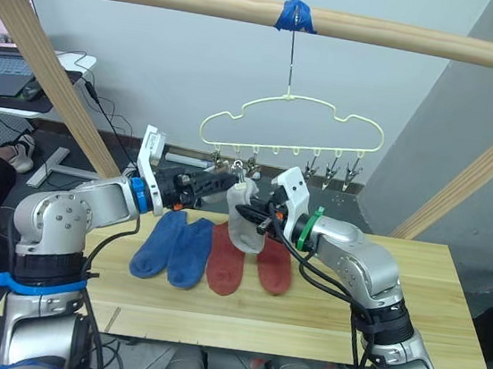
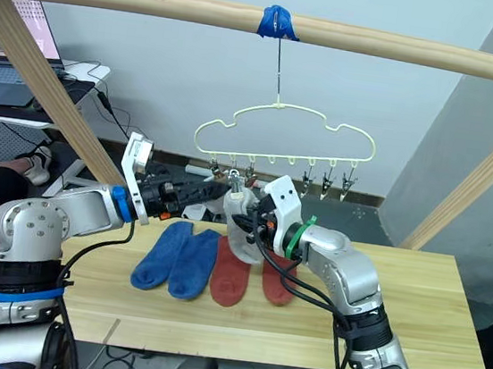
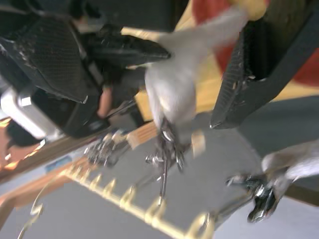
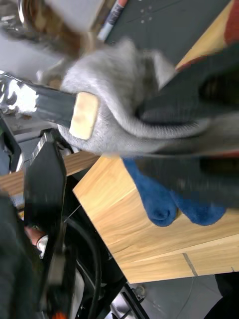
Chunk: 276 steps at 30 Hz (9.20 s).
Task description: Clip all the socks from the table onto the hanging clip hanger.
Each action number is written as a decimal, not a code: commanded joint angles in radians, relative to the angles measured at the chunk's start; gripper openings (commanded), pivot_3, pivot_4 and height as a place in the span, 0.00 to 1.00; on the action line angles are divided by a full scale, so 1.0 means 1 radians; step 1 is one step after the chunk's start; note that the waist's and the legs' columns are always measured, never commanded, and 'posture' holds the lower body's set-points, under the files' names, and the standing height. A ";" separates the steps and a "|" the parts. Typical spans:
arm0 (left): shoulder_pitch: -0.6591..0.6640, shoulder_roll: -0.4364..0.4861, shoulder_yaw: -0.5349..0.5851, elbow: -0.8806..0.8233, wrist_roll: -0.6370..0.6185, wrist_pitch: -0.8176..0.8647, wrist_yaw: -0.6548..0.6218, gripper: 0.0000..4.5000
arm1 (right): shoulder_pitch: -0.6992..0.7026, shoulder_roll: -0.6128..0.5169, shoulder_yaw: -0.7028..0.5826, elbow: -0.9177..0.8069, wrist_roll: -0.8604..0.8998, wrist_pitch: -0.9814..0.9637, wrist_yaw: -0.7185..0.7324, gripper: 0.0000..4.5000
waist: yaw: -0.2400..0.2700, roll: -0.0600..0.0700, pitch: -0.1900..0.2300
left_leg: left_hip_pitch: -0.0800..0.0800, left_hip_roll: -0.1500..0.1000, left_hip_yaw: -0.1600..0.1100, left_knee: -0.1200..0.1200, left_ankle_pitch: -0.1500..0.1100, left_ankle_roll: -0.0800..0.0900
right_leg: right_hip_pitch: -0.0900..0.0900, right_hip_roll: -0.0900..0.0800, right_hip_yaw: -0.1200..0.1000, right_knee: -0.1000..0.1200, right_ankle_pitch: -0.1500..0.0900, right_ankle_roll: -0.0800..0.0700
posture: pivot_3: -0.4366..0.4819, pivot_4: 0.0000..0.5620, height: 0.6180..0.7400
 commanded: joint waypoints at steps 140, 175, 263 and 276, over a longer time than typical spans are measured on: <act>-0.370 -0.504 -0.203 0.972 0.879 -1.498 0.241 0.51 | 0.116 -0.078 -0.213 -0.379 0.165 -0.161 -0.122 1.00 | -0.045 0.000 0.000 | -0.001 -0.002 0.000 0.018 0.000 0.001 | 0.001 0.001 0.000 0.017 0.000 0.002 | 0.35 0.19 1.00; -0.389 -0.505 -0.202 1.011 0.883 -1.503 0.236 0.07 | 0.145 -0.070 -0.189 -0.382 0.159 -0.176 -0.137 1.00 | -0.059 0.000 0.000 | -0.002 -0.002 0.000 0.018 0.000 0.001 | 0.001 0.001 0.000 0.017 0.000 0.003 | 0.36 0.20 1.00; -0.177 -0.211 0.045 0.216 0.158 -0.106 -0.002 0.04 | -0.118 0.116 0.054 1.130 -0.455 -0.722 -0.147 0.92 | -0.028 0.001 0.000 | 0.004 -0.001 -0.002 0.017 0.000 0.000 | 0.005 0.001 -0.001 0.018 0.001 0.000 | 0.52 0.22 1.00; -0.205 -0.239 0.143 0.256 0.031 0.014 0.104 0.04 | 0.087 0.058 -0.012 0.755 -0.394 -0.776 -0.076 0.00 | -0.026 0.000 0.000 | 0.005 -0.001 -0.001 0.017 0.000 0.000 | 0.005 0.000 0.000 0.018 0.001 0.001 | 0.49 0.20 1.00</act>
